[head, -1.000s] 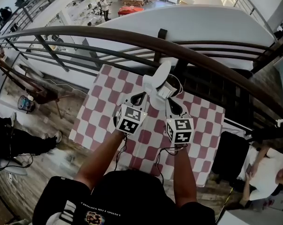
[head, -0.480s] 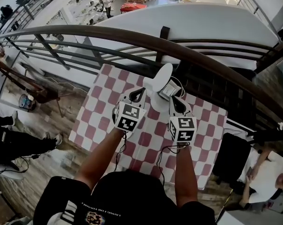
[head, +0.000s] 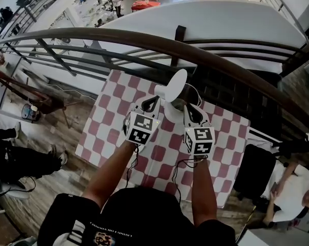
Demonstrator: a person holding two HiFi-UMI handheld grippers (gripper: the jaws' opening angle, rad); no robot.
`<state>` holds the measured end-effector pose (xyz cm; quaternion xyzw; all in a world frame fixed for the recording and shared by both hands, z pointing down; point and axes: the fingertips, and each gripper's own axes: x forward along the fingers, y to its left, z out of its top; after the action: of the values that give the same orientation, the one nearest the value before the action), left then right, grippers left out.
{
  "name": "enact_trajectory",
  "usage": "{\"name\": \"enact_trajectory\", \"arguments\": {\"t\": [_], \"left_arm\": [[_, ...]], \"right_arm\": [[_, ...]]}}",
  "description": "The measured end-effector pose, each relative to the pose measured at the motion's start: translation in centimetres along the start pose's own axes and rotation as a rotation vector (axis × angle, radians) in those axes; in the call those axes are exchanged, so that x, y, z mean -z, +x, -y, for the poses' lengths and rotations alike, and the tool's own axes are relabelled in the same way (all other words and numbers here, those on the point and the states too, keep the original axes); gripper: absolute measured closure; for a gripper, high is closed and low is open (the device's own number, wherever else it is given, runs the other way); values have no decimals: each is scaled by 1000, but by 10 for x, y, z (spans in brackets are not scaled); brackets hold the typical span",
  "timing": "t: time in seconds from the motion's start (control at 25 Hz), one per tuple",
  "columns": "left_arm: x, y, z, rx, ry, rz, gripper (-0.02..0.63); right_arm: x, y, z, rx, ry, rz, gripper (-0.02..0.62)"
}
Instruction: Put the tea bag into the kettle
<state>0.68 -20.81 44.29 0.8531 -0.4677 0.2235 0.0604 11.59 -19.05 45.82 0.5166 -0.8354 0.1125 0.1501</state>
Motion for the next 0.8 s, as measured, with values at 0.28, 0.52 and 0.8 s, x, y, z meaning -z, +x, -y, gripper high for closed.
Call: {"name": "enact_trajectory", "arguments": {"t": [0.28,0.52,0.8], "left_arm": [[0,-1,-7,-9,-22,6,607],[0,-4,-6,-11,-28,7,607],[9,-4,-8,-12,-44,-7,607]], "right_arm": [[-59,-12,-4,-4,-26,133,578],[-117,-28,-13,-9,-68,258,578],[-132,-15,-29,-46,-95,263,578]]}}
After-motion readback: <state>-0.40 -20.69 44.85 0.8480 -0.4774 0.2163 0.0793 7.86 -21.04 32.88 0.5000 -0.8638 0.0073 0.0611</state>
